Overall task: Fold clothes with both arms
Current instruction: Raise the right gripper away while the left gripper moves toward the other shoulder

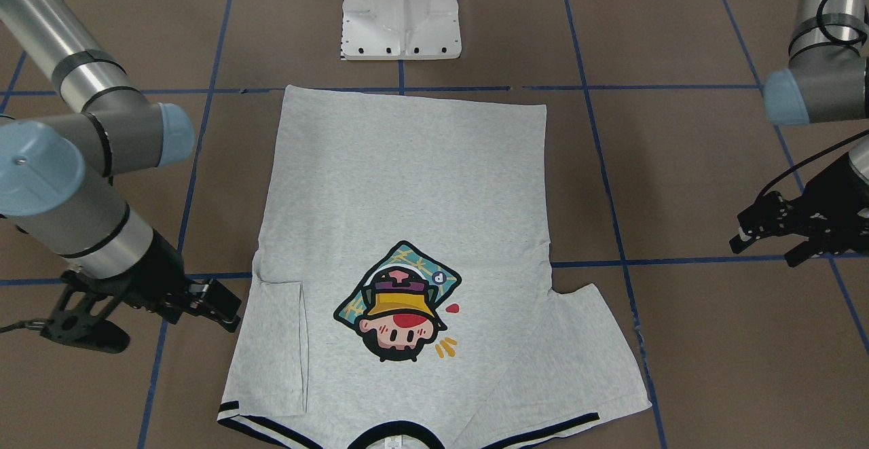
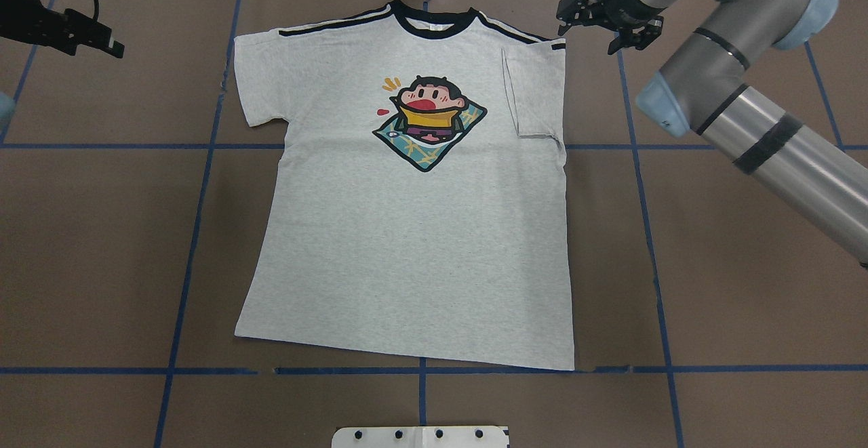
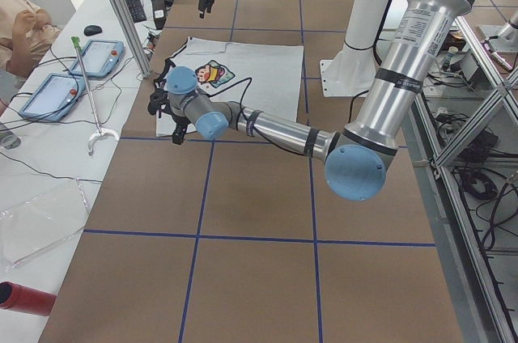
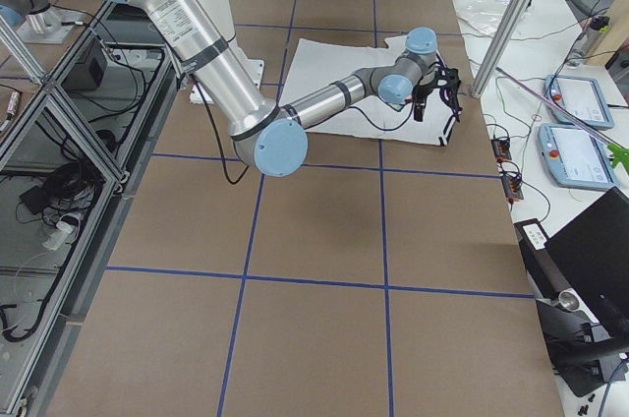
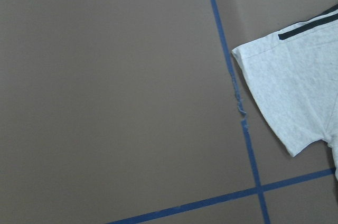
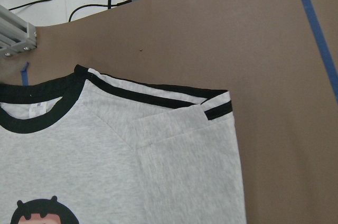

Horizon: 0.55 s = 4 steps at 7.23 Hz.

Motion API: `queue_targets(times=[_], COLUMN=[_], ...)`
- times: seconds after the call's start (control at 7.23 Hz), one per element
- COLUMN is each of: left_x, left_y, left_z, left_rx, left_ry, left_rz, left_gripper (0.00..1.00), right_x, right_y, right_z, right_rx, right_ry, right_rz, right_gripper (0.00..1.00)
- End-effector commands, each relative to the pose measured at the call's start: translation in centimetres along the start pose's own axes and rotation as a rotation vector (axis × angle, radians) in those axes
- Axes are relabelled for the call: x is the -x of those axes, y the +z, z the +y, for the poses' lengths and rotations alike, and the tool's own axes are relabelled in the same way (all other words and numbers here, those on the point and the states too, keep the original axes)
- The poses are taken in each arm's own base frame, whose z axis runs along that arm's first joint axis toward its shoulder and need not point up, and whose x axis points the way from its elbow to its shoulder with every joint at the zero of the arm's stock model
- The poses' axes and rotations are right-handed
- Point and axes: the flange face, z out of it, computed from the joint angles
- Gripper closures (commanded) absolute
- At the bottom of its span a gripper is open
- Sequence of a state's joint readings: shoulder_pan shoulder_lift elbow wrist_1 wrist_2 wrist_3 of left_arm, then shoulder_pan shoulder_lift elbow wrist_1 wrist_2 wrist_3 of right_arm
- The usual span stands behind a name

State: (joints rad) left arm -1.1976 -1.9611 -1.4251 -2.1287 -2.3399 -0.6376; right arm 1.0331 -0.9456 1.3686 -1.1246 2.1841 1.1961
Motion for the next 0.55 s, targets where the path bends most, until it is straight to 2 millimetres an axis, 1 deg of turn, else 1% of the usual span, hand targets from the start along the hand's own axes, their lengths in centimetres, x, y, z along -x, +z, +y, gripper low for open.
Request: queue_targets(times=[0.0,0.14,0.28,0.41], left_x=[-4.8,-5.3,-6.7,-7.1], left_y=[7.1,10.1,12.3,13.8], left_z=[-3.9,-6.6,-8.0,-9.2], left_rx=[-0.004,-0.026,-0.020,-0.028], left_ry=[-0.018,-0.050,-0.125,-0.162], left_rz=[-0.025,-0.025,-0.011,-0.028], left_gripper=[0.01,0.01,0.01,0.01], right_x=[-6.5,-10.0,-12.9,-14.7], right_y=[-6.4,-7.5,-8.1,-8.9], right_z=[-2.8,-3.0,-0.9,0.9], right_rx=[0.072,0.078,0.077,0.076], right_ry=[0.048,0.055,0.058,0.057], right_rz=[-0.067,-0.071,-0.067,-0.067], right_gripper=[0.00,0.00,0.00,0.00])
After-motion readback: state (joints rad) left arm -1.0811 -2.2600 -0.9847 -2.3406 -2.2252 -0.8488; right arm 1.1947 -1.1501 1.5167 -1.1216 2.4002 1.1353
